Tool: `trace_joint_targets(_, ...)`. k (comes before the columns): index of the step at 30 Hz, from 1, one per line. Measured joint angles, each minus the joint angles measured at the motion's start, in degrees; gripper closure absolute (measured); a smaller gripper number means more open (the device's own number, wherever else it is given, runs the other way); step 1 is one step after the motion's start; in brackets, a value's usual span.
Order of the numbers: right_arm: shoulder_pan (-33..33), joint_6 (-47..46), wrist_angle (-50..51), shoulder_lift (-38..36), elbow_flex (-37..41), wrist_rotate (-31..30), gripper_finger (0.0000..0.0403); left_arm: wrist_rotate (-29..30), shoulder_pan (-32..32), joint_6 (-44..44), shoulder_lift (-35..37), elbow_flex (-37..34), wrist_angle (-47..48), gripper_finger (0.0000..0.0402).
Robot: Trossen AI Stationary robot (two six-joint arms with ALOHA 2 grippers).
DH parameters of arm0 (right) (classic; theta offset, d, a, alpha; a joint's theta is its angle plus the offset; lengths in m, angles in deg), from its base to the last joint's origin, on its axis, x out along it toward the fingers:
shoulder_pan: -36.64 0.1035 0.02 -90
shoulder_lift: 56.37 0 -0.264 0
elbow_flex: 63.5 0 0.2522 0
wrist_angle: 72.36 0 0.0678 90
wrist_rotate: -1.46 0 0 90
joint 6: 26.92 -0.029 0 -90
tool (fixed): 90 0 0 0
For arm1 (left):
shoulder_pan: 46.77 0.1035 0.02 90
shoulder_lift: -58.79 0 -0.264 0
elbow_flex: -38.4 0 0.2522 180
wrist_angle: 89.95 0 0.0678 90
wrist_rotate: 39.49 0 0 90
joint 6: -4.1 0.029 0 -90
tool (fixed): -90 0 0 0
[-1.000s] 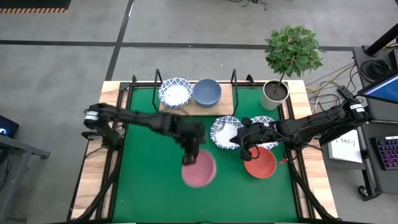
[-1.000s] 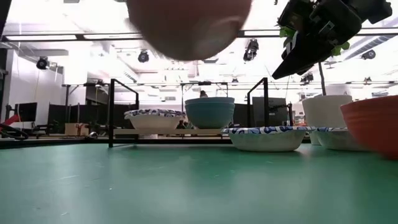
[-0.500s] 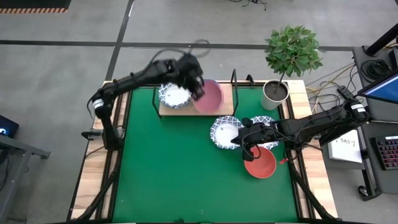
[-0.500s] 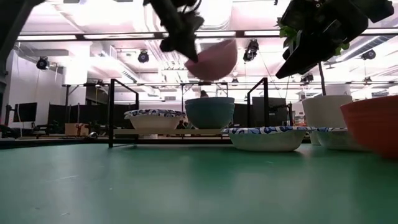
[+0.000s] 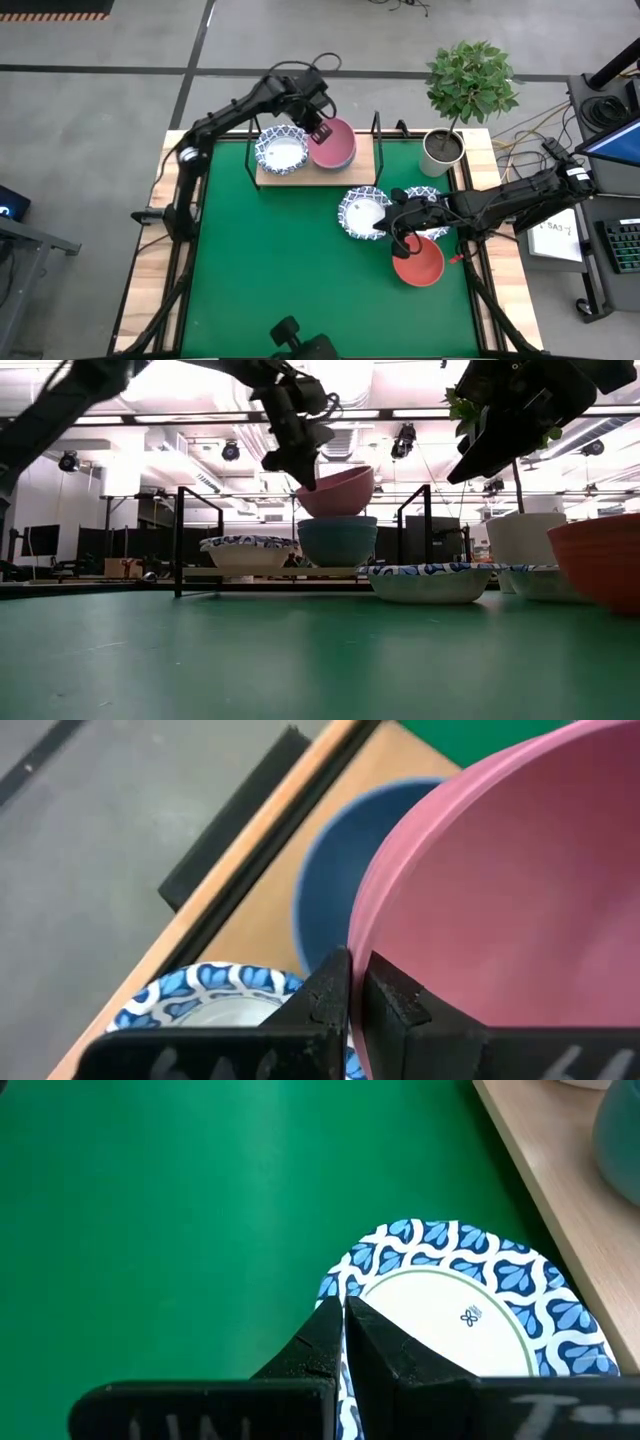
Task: Place and stack bowls onto a shelf
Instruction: Stack the pink bowl on top of the blue bowl on the shelf
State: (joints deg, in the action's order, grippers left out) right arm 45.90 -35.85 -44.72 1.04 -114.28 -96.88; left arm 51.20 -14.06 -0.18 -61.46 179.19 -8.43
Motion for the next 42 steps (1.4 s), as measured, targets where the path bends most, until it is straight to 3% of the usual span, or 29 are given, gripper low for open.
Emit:
trace_joint_targets(5,0.0,-0.4,1.3,0.0,0.0,0.0,0.0394,0.5,0.0,1.0,-5.3,8.1,5.7,0.0401)
trace_joint_targets(14,0.0,-0.4,1.2,0.0,0.1,-0.1,0.0394,3.2,0.0,2.3,-4.8,5.5,4.5,0.0399)
trace_joint_targets(31,0.0,-0.6,0.8,0.0,0.4,-0.2,0.0394,3.2,-0.1,3.7,-4.6,5.5,3.5,0.0312)
trace_joint_targets(42,0.0,-0.5,0.8,0.0,0.4,-0.7,0.0394,3.3,-0.4,9.4,-3.4,7.5,4.3,0.0301)
